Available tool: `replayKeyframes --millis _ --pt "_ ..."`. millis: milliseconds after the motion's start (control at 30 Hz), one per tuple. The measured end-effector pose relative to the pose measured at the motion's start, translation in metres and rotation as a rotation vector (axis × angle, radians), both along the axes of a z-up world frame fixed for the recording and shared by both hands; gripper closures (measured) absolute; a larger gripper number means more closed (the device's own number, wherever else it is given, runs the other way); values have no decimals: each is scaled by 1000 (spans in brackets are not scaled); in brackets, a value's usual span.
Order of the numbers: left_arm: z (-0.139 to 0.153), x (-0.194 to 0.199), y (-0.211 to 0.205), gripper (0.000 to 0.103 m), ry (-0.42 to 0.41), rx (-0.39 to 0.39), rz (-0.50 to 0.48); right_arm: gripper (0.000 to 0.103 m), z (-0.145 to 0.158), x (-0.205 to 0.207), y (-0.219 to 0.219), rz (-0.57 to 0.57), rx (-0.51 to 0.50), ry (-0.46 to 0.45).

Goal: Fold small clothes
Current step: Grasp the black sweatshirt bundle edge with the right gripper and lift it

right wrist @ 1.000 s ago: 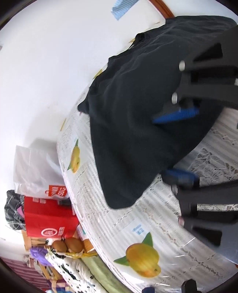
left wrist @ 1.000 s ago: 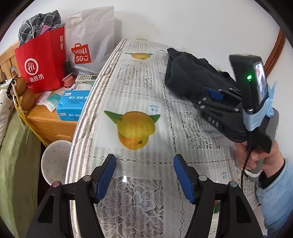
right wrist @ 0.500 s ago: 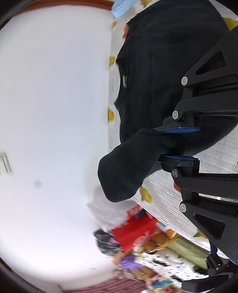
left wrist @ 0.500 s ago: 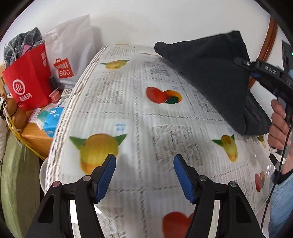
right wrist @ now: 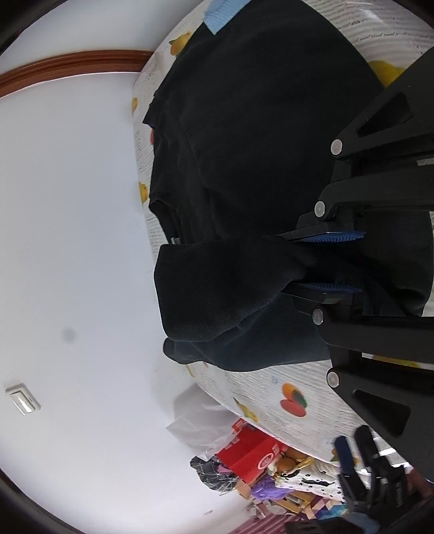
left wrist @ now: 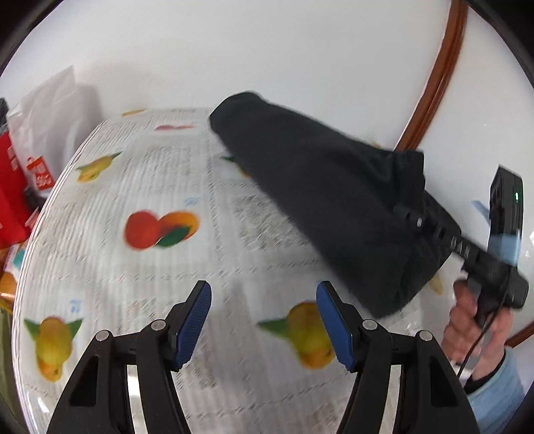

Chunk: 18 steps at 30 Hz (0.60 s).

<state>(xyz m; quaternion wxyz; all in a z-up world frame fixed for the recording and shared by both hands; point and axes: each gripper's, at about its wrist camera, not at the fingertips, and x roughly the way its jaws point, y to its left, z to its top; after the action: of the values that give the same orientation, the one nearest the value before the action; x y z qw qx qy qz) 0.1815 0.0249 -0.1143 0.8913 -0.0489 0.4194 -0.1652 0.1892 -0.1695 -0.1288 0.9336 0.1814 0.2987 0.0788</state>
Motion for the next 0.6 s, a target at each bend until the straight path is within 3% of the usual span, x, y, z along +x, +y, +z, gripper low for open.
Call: replayKeyframes --millis 200,433,600 --pt "12 33 -38 40 -27 7 -6 84 5 -13 -10 76 -55 0" --pt "-8 64 -75 41 34 67 -44 78 18 -9 -10 208 -122 -28" --pt "-20 76 -71 41 89 11 -63 65 23 16 -19 196 -97 -20"
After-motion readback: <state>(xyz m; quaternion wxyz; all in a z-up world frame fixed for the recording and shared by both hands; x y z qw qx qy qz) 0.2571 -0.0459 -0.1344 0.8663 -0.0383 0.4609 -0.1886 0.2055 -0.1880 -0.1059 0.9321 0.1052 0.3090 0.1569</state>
